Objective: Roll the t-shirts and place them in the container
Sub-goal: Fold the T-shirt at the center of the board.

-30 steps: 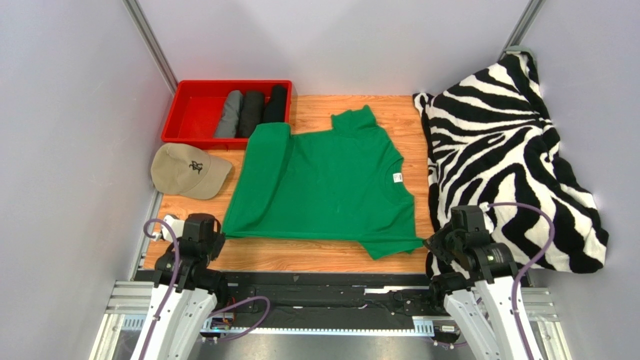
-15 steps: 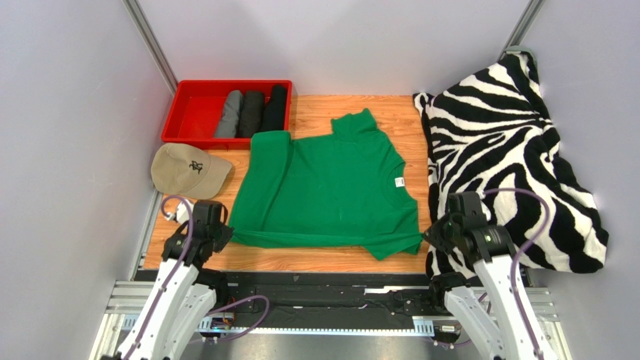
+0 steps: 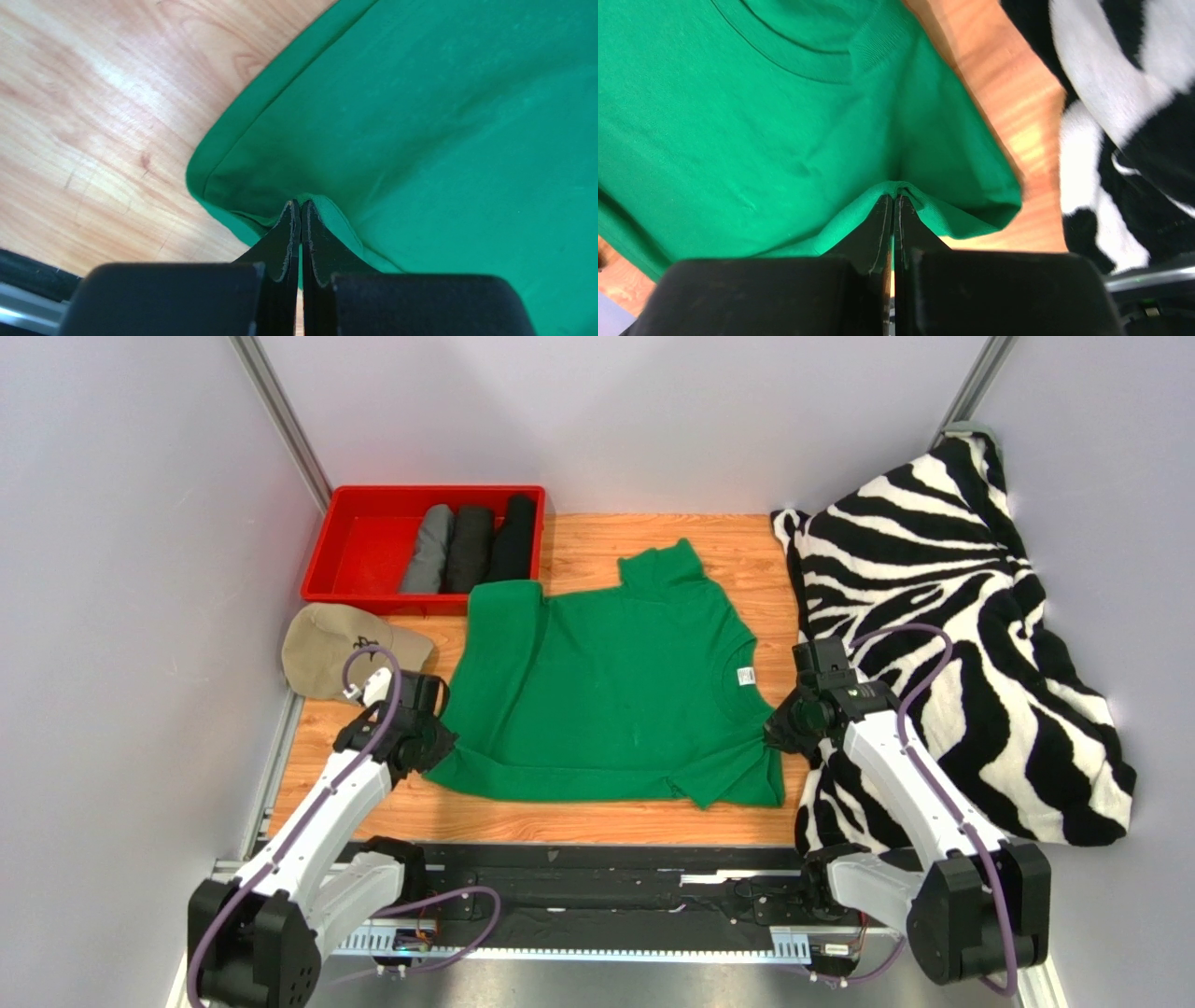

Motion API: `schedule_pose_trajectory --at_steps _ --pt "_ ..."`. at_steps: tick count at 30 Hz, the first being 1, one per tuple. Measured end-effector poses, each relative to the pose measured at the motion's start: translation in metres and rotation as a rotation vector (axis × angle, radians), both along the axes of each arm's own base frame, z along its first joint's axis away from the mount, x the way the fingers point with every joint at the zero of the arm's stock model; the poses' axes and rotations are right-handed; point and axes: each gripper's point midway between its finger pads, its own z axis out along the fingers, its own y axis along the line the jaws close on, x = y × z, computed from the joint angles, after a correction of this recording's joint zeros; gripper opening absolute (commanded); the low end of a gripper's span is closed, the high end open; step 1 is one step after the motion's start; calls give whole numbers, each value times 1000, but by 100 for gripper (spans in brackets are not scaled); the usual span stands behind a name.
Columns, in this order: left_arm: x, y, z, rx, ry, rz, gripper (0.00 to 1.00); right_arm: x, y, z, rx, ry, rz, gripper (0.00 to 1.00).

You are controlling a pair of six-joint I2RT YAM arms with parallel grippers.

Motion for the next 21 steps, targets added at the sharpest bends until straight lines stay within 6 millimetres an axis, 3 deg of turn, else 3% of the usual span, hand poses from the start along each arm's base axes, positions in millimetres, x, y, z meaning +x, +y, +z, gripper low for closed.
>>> schedule_pose_trajectory --at_steps 5,12,21 --pt "13 -3 -3 22 36 -11 0 16 -1 0 -27 -6 12 0" --pt "24 0 5 44 25 7 0 36 -5 17 -67 -74 22 0" --pt "27 11 14 100 13 39 0 39 -14 18 -99 -82 15 0"
